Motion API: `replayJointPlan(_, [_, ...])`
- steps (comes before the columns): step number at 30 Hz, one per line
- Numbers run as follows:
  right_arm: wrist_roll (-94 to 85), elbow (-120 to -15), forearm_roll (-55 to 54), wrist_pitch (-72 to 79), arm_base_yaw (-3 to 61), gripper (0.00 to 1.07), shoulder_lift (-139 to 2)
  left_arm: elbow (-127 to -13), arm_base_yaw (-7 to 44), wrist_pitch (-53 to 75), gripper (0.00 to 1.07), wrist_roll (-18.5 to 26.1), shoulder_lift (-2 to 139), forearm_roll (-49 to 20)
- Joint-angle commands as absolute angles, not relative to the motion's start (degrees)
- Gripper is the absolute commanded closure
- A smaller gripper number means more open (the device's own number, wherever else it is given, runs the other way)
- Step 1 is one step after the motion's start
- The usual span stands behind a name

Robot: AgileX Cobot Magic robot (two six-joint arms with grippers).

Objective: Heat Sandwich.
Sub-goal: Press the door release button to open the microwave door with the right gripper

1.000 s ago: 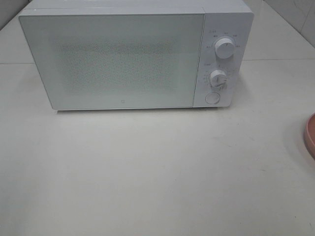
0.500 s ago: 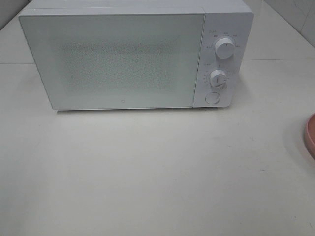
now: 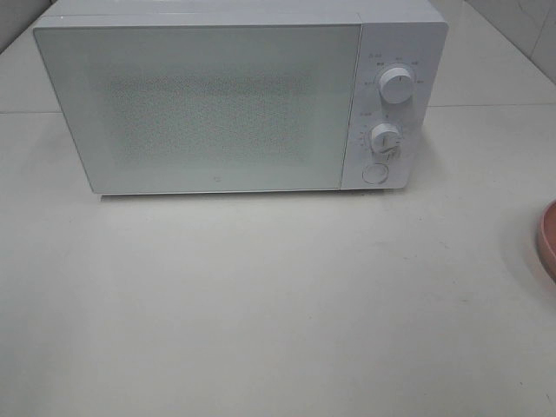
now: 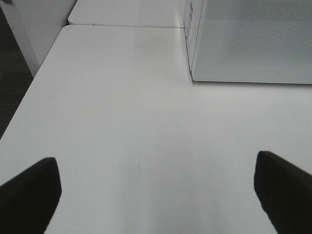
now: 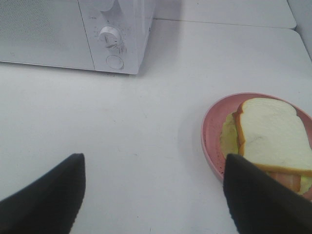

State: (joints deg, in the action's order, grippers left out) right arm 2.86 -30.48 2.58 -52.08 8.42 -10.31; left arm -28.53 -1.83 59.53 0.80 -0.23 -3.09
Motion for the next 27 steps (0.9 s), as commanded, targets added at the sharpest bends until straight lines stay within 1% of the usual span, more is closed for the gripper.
replayJointPlan(1, [3.21,-30.94,2.46,-48.41,7.96,0.31,-14.04,-28.42,-2.01,59.24,0.05,0.74,-1.89,-3.55])
replayJointPlan(12, [3.21,-30.94,2.46,-40.62,7.96,0.31,-22.98,-28.42,-2.01,59.24,0.05,0.74,-1.89,-3.55])
replayJointPlan(27, [3.21,-30.94,2.46,-24.58,7.96,0.31,-38.16,-28.42,-2.01,59.24,0.05,0.74,-1.89,-3.55])
